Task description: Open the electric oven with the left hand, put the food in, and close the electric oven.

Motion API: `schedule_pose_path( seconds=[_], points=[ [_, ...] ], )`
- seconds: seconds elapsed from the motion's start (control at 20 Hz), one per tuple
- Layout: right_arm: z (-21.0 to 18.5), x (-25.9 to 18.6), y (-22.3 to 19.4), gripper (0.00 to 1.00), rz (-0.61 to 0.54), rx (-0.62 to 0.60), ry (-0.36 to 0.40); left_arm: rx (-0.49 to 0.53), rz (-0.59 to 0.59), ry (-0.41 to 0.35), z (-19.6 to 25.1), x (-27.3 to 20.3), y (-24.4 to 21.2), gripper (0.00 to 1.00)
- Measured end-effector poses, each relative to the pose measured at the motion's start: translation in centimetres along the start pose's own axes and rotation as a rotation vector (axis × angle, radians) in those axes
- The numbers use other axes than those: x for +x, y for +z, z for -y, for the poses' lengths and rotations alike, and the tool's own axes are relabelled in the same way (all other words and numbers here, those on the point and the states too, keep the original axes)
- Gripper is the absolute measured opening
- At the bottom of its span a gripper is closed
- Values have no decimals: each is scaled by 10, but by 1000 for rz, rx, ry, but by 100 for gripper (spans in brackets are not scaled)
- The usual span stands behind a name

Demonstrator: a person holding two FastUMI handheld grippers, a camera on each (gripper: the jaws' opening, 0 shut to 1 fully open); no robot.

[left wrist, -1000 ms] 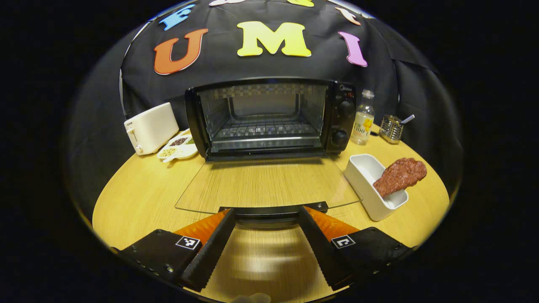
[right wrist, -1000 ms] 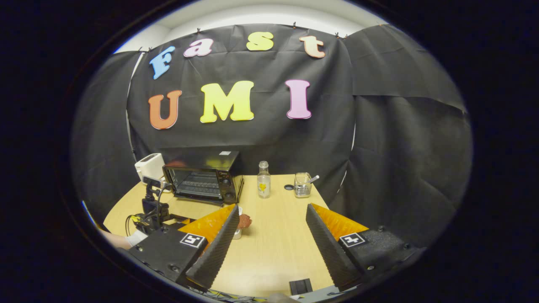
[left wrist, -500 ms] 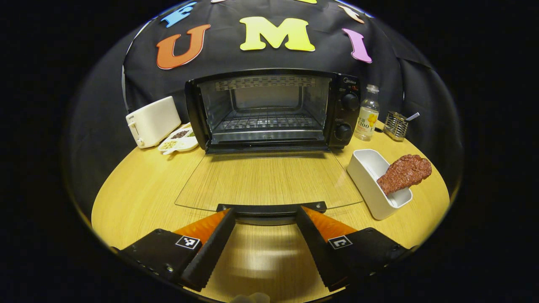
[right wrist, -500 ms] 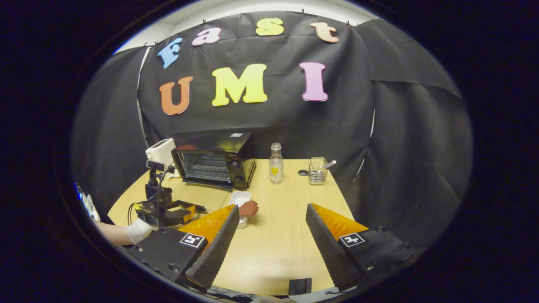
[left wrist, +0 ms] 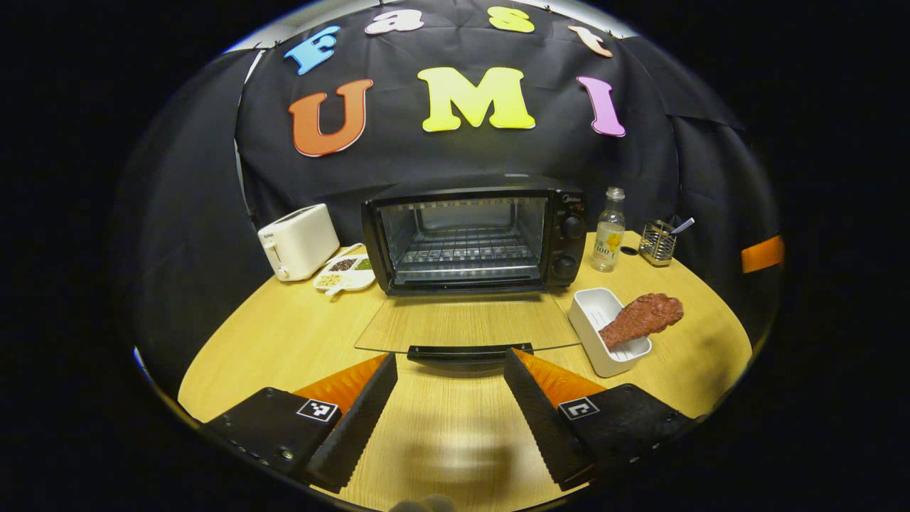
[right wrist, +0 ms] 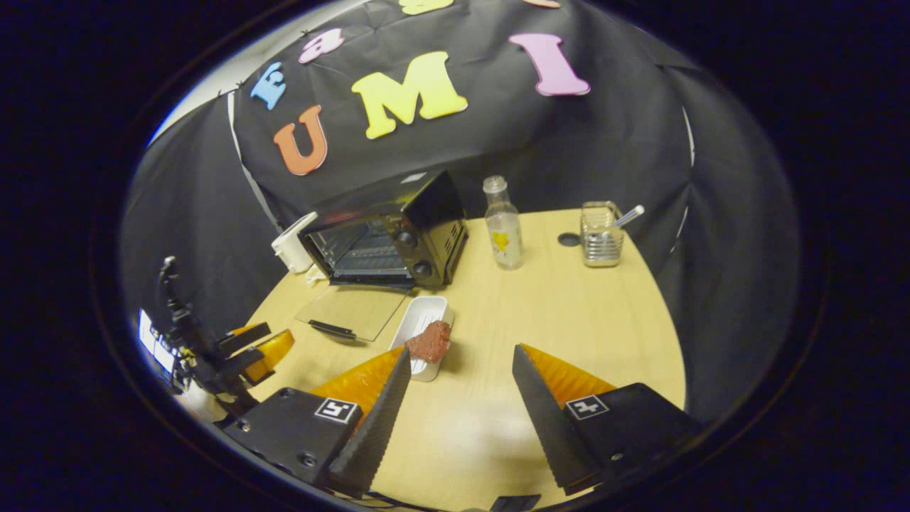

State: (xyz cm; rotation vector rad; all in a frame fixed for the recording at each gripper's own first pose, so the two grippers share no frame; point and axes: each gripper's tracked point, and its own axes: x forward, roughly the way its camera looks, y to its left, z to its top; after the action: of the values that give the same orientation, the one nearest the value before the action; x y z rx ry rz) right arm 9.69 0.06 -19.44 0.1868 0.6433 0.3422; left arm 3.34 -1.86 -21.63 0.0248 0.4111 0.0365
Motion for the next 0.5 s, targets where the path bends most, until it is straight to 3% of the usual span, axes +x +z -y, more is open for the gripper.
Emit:
schedule_pose_path(
  seconds=[0.15, 0.35, 0.5],
  points=[
    [-2, 39, -10, 89, -97, 61, 101, 2, 19, 37, 2, -34, 12, 97],
    [-15, 84, -23, 77, -211, 161, 206, -44, 11, 97, 3, -72, 15, 97],
    [-26, 105, -25, 58, -264, 270, 270, -44, 9, 120, 5, -91, 18, 97]
  ],
)
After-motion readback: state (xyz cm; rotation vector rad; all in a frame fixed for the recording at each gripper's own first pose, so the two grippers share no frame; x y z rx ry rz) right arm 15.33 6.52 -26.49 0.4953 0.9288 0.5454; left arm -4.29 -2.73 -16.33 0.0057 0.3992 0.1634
